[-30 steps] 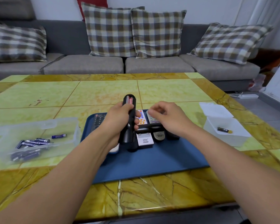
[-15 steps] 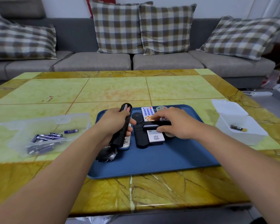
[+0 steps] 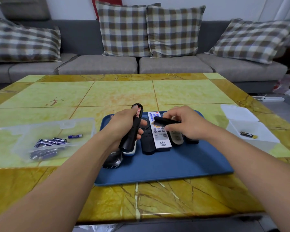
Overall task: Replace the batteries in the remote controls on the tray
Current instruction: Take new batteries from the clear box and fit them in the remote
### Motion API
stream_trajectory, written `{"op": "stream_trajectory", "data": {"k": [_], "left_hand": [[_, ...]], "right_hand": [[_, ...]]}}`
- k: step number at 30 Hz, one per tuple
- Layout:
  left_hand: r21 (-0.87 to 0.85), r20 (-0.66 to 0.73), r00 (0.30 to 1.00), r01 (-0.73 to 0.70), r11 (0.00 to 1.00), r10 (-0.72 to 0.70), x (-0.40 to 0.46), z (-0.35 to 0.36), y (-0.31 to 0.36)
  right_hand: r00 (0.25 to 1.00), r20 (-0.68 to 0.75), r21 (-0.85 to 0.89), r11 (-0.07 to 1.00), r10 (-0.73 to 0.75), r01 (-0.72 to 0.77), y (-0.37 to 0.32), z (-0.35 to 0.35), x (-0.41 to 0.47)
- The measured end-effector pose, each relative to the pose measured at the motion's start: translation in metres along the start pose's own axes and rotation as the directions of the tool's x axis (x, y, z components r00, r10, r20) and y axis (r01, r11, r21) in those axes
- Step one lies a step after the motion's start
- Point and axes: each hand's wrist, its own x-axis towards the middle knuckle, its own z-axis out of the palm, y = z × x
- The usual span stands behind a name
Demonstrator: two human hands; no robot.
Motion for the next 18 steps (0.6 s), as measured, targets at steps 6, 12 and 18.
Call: {"op": "stream_trajectory", "data": {"k": [6, 12, 18], "left_hand": [[-0.218, 0.288, 0.955, 0.141, 0.966, -0.075, -0.007, 0.003, 0.005], [-0.061, 0.489, 0.871, 0.092, 0.994, -0.051, -0.019, 0.011, 0.007], [-0.038, 0.462, 0.887, -0.001, 0.999, 0.019, -0.016, 0.009, 0.004]], "right_hand": [[0.991, 0.112, 0.744, 0.656, 0.071, -0.131, -0.015, -0.036, -0.014], [0.986, 0.101, 0.696, 0.699, 0.133, -0.166, -0.017, -0.040, -0.020], [0.982, -0.031, 0.719, 0.687, 0.185, -0.107, -0.004, -0.034, -0.019]]}}
